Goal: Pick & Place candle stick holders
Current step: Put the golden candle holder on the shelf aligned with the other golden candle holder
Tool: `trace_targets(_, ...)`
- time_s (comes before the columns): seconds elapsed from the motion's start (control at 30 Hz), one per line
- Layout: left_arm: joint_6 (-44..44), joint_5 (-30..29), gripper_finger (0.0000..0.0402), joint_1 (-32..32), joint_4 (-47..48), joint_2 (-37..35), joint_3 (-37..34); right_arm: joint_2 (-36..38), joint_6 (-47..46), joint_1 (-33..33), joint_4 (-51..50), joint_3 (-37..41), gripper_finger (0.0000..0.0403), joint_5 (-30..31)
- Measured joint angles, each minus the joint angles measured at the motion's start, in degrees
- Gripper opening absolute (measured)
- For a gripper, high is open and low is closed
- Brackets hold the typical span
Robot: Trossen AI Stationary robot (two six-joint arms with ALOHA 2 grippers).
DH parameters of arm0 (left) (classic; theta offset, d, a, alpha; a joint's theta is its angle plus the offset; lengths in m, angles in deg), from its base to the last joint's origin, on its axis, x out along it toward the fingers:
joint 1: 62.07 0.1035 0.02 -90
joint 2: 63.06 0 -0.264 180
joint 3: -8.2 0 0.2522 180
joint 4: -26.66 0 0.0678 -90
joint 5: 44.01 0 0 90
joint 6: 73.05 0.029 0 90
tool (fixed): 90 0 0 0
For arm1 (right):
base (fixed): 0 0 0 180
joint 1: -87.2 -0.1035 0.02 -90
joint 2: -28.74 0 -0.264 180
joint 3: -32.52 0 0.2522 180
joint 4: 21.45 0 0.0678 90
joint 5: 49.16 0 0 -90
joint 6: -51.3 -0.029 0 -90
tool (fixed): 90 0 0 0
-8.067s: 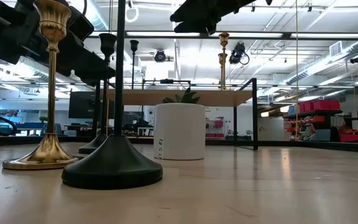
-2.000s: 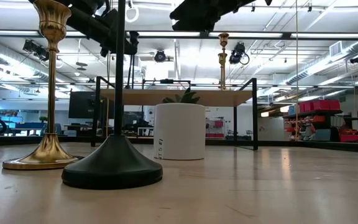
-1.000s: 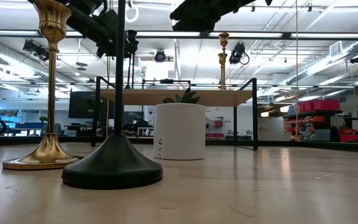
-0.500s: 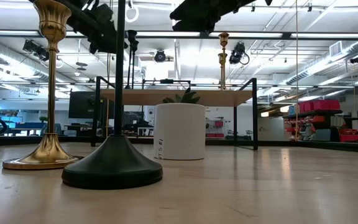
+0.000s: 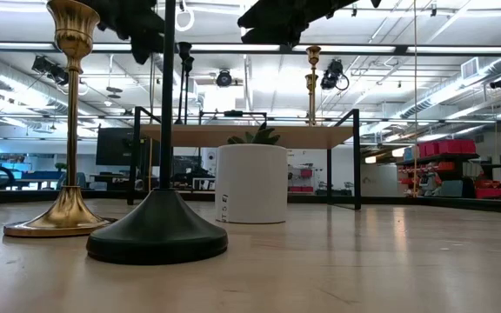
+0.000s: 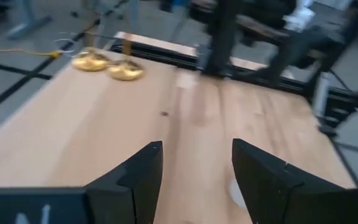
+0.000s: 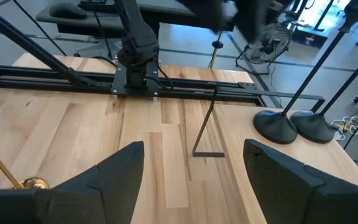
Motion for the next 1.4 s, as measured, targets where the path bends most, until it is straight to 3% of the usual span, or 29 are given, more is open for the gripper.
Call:
trace_targets(0.13, -0.31, -4.48, 0.018, -8.21, 2.13, -1.26, 0.02, 0.0, -0.34, 0.0, -0.02, 0.0, 0.0274, 0.0)
trace_targets(0.27, -2.26, -13.4, 0.0167, -16.77, 4.38, -2.0, -0.28, 0.0, -0.49, -0.02, -0.04, 0.0, 0.0274, -0.01)
trace_targets(0.53, -10.99, -22.98, 0.0158, -31.59, 4.09, -4.1, -7.22, 0.0, -2.6, -0.76, -1.36, 0.0, 0.0274, -2.14)
trace_targets(0.8, -15.37, -29.56, 0.0158, -47.1, -4.88, -5.45, -14.84, 0.0, -4.83, -4.19, -1.7, 0.0, 0.0274, -2.1)
trace_targets(1.2, -22.16, -49.37, 0.0158, -68.09, -7.74, -5.08, -20.4, 0.0, -8.39, -11.11, -1.7, 0.0, 0.0274, -2.01)
trace_targets(1.4, -24.05, -52.24, 0.0158, -74.34, -19.29, -5.04, -26.55, 0.0, -11.81, -13.84, -1.94, 0.0, 0.0274, -2.14)
